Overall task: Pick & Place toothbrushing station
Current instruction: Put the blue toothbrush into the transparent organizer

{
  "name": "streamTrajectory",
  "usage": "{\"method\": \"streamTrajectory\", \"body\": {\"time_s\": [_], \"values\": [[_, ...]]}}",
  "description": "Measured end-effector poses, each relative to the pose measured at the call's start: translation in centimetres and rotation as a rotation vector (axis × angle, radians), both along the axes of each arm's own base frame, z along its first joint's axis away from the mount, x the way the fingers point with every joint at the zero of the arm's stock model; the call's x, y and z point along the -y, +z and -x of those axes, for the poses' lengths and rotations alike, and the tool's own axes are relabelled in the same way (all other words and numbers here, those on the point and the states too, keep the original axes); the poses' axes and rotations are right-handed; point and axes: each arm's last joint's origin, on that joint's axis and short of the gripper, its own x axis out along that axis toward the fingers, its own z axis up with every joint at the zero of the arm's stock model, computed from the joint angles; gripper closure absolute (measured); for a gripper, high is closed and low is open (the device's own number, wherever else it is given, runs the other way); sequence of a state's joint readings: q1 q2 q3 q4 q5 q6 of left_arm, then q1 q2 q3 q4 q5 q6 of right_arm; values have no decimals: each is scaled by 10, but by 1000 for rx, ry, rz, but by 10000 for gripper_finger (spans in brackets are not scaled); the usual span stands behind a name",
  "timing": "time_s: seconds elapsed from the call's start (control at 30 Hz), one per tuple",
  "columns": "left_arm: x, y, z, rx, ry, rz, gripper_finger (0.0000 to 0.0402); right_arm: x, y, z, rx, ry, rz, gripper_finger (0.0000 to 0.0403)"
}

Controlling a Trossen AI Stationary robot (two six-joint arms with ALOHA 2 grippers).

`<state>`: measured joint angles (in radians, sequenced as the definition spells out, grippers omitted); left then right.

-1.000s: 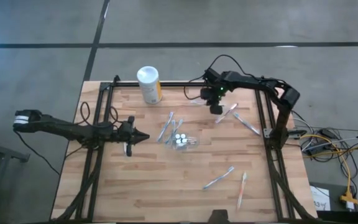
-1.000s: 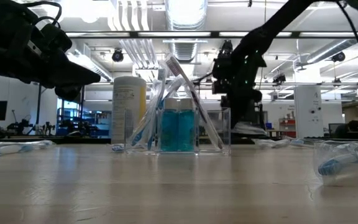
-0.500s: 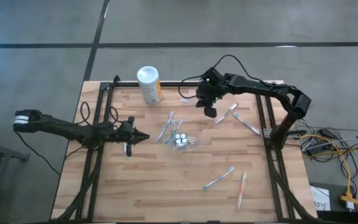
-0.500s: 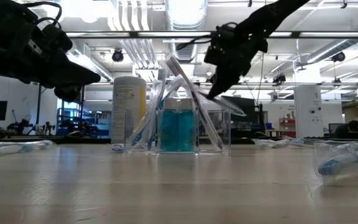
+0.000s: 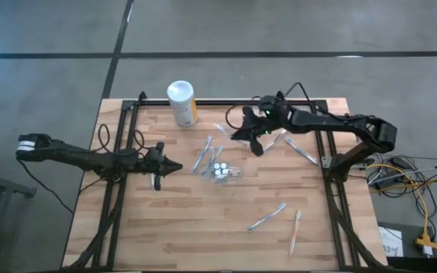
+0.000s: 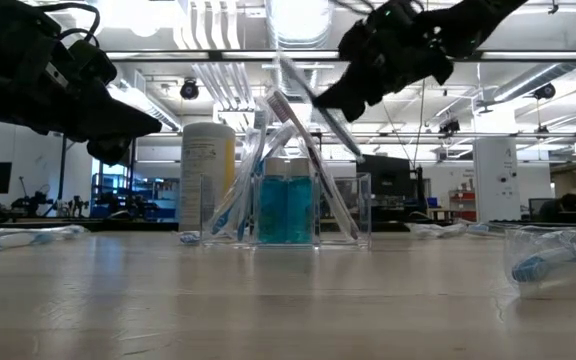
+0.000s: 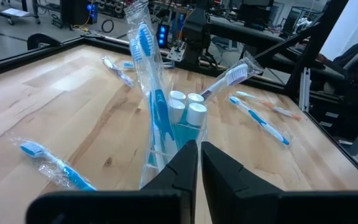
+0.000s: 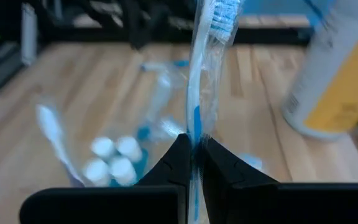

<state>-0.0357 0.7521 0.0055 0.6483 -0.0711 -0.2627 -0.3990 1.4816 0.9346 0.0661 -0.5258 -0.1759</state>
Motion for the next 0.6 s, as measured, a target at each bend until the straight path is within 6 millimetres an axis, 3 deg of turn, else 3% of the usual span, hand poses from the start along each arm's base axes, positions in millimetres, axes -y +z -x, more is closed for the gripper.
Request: {"method": "streamTrajectory", "body": {"time_s": [0.6], "values": [[-1,1,0,8,50,24,376,-72,2,20,285,81,-42,390]]}}
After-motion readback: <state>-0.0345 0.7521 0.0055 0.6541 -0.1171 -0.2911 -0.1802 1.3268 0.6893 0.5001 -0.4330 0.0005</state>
